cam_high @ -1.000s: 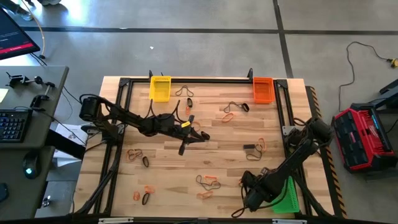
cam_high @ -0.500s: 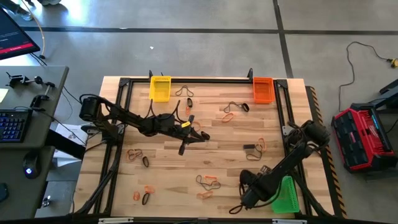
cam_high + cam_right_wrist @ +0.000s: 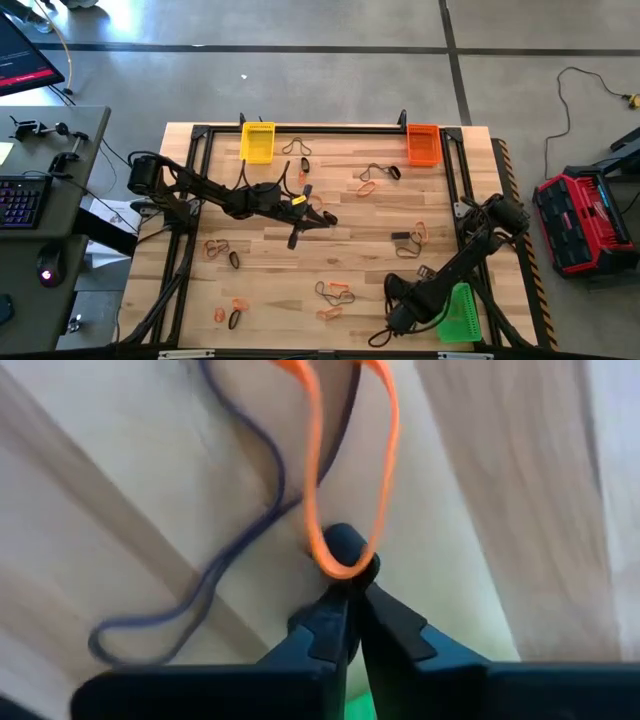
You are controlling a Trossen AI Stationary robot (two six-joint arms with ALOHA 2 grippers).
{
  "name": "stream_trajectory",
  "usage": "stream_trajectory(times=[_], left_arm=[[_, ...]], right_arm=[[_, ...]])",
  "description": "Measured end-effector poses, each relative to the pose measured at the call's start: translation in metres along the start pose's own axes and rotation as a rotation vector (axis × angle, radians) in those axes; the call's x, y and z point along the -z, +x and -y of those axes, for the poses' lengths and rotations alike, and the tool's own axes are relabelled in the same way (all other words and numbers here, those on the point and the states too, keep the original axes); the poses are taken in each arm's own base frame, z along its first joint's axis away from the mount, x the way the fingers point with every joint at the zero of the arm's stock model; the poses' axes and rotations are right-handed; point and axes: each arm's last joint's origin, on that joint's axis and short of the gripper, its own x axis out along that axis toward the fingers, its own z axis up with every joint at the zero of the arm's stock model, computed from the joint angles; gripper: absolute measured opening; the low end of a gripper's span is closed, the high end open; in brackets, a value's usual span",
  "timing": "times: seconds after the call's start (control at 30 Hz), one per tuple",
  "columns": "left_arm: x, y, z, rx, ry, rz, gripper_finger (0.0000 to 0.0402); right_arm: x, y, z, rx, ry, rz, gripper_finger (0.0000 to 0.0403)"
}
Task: Sort rubber bands into baskets
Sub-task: Put the black rubber band into the orange bin
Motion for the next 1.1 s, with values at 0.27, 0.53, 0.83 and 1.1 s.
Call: stream_trajectory(times=[0.27,0.53,0.83,1.1], left_arm=[[0.000,0.000,-0.001,-0.031,0.000,-0.003,0.0019],[0.000,0.000,-0.001,-0.031,-0.009,-0.006,0.0019],[0.000,0.000,-0.001,-0.032,-0.007,-0.002,0.0019],[0.000,0.000,-0.001,-0.030,-0.016,-0.005,0.0019]], right_arm=[[0.006,-0.023,0.004,-0.102,-0.027,-0.010,0.0006],[0.010,-0.060,0.013,-0.262,-0.041,0.095,0.0002],[-0.010,-0.079,0.026,-0.268,-0.128,0.286,0.0001],[-0.050,-0.086,0.040,-0.245,-0.288,0.394,0.0000]])
